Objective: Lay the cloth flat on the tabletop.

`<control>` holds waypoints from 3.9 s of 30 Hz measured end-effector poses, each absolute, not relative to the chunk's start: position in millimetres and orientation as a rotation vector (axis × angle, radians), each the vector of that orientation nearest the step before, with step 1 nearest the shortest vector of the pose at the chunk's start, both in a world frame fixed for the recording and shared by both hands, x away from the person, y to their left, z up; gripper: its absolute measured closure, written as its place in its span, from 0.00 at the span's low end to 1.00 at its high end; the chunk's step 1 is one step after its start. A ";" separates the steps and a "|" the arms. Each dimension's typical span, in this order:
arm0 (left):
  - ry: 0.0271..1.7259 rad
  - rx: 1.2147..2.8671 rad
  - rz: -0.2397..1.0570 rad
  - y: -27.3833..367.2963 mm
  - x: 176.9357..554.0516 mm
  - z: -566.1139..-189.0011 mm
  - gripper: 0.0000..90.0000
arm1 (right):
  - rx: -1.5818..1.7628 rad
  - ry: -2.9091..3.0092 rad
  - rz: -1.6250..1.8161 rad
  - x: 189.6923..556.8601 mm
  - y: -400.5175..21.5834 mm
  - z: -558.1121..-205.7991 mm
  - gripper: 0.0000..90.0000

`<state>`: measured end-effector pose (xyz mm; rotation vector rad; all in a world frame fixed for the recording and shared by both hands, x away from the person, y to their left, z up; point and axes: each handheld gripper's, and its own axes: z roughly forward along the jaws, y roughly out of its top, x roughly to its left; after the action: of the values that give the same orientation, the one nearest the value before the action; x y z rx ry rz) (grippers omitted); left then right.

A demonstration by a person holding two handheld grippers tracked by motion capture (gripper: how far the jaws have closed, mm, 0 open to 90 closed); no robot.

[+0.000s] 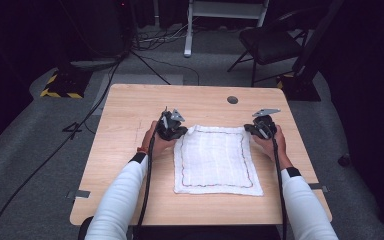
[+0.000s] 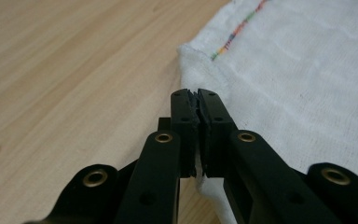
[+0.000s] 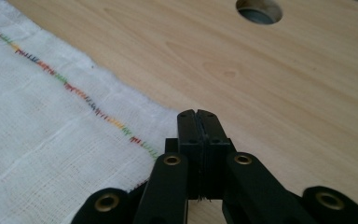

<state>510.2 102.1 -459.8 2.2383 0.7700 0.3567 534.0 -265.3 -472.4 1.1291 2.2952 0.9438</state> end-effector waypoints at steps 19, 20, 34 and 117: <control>0.938 2.124 0.392 122.6 540.1 -458.7 0.94 | 1.079 2.139 0.956 552.1 -247.1 -438.7 1.00; 0.973 2.085 0.402 128.0 543.5 -458.2 0.93 | 1.076 2.134 0.947 553.5 -246.2 -437.4 1.00; 1.057 2.157 0.471 136.5 549.7 -463.8 0.79 | 1.180 2.117 0.748 572.5 -238.6 -454.5 0.66; 1.009 2.164 0.334 115.6 552.5 -497.7 0.45 | 0.291 2.721 1.081 368.1 -55.3 -492.1 0.97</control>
<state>552.5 115.6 -497.7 2.1644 1.0093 0.3341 368.1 -55.3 -492.1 0.2913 2.7210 1.0809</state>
